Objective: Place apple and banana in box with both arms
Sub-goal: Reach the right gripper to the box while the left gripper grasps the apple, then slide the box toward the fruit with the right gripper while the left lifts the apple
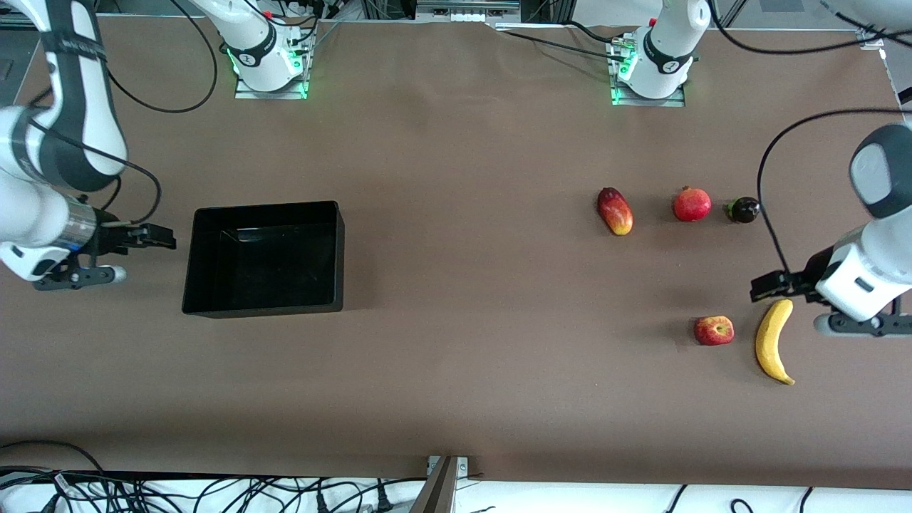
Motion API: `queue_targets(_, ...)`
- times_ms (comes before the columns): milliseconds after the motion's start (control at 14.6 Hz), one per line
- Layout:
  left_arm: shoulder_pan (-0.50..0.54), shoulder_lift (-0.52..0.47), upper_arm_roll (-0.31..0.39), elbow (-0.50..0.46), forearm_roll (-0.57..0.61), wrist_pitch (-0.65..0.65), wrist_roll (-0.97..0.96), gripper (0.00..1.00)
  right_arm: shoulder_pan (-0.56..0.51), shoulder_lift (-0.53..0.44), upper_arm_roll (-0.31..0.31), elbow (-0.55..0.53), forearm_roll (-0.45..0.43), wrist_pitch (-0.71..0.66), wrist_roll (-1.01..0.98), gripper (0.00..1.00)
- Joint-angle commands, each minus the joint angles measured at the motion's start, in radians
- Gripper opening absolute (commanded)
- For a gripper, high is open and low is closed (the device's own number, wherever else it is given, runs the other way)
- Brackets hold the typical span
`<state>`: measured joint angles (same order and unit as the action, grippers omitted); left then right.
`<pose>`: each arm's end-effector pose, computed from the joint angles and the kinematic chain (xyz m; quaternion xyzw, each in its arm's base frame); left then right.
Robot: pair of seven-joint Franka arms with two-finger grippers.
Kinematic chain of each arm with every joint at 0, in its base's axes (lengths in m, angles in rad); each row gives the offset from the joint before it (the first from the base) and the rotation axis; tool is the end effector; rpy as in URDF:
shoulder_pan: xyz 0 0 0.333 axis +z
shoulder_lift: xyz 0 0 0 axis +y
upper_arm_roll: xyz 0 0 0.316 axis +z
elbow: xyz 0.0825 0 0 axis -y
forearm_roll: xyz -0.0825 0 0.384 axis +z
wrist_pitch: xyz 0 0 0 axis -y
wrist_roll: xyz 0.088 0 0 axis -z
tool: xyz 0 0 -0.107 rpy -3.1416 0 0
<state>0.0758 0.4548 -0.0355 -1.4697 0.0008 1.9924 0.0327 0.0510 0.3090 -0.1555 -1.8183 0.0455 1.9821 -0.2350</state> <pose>0.6960 0.0321 0.4244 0.9994 0.0057 0.0343 0.0061 0.6134 -0.0557 0.3596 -0.9959 -0.0565 0.0701 0.0084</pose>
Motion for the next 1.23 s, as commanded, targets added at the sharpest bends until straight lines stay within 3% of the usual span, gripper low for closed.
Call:
queue_targets(0,0.007,0.122,-0.006,0.023,0.001,0.139,0.029,1.0,-0.025,0.008,0.001,-0.12,-0.001,0.139,0.014,1.0)
queue_targets(342,0.024,0.22,-0.007,-0.046,0.05,0.369,0.039,1.0,-0.034,0.007,0.001,-0.326,0.039,0.377,0.014,0.95)
queue_targets(411,0.025,0.234,-0.007,-0.058,0.048,0.394,0.039,1.0,-0.034,0.007,0.001,-0.352,0.052,0.406,0.014,0.92)
queue_targets(479,0.03,0.243,-0.007,-0.063,0.048,0.399,0.038,1.0,-0.034,0.007,0.001,-0.372,0.053,0.431,0.014,0.83)
queue_targets(548,0.03,0.248,-0.007,-0.072,0.048,0.402,0.032,1.0,-0.034,0.007,0.001,-0.387,0.053,0.443,0.014,0.67)
queue_targets(753,0.029,0.287,-0.006,-0.096,0.047,0.474,0.024,1.0,-0.034,0.007,0.001,-0.392,0.053,0.436,0.01,0.03)
queue_targets(958,0.03,0.292,-0.004,-0.185,0.047,0.595,0.024,1.0,-0.034,0.002,0.002,-0.381,0.053,0.426,0.013,0.0)
queue_targets(1163,0.03,0.298,0.0,-0.222,0.047,0.632,0.024,1.0,-0.033,-0.024,0.014,-0.328,0.053,0.358,0.002,0.0)
